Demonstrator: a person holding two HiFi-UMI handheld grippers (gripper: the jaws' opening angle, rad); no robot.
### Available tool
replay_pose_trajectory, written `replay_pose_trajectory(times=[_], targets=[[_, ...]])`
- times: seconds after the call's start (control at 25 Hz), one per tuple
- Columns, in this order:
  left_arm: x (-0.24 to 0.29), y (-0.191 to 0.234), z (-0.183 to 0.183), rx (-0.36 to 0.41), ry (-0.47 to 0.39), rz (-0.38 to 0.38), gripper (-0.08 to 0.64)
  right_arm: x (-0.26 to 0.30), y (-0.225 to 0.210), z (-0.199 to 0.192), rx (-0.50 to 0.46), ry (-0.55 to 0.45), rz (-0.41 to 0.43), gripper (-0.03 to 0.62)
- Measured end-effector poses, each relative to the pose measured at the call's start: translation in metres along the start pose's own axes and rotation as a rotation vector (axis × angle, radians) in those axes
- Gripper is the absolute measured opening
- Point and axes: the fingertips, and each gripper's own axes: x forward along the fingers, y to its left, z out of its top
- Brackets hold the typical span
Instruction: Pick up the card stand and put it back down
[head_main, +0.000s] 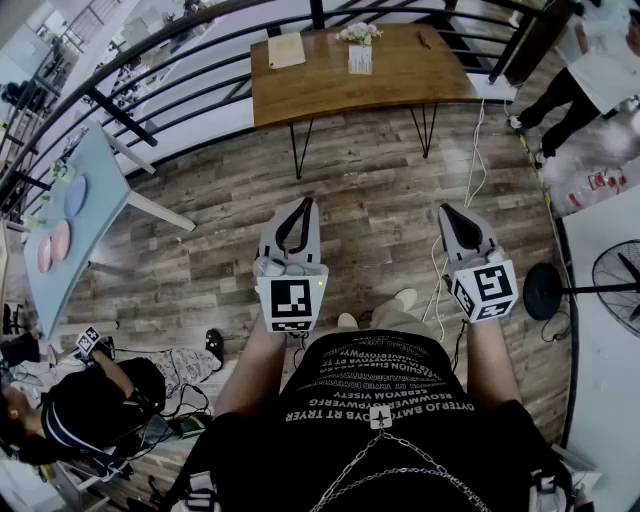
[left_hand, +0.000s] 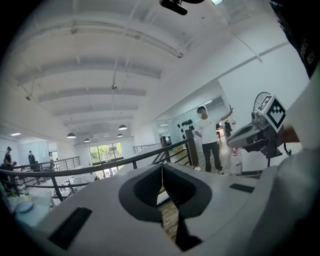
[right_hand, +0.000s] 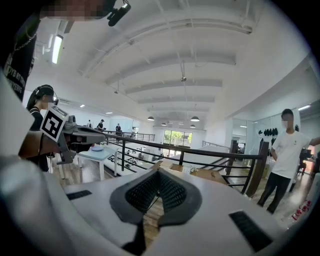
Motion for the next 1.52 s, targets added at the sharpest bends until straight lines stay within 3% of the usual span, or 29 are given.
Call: replay_pose_trajectory(times=[0.44,0.84,1.28,1.44,1.52], targets=[[-0.011,0.008,-0.005,-0.013,-0.010,-0.013,0.029,-0.003,0.013,0.006,0.020,-0.002,-0.002,0.015],[0.012,0.018,-0.019,-0.020,0.007,-0.002,0.029,0.023,0.007,-0.002,-0.001,0.025,0.024,0.015],[0.084,0.028,-0.031,-0.050,0.075,-0.001,0.029,0.090,-0.043,-0.014,0.042,0.041,0.065,0.021],[0.116,0.028,-0.029,-0.055,0.094,0.006,0.029,0.112,-0.072,-0.017,0.056,0.053,0.067,0.093],[0.132,0.028,-0.024,-0.050,0.098,0.010,0.029,0.122,-0.087,-0.017,0.061,0.058,0.071,0.097]])
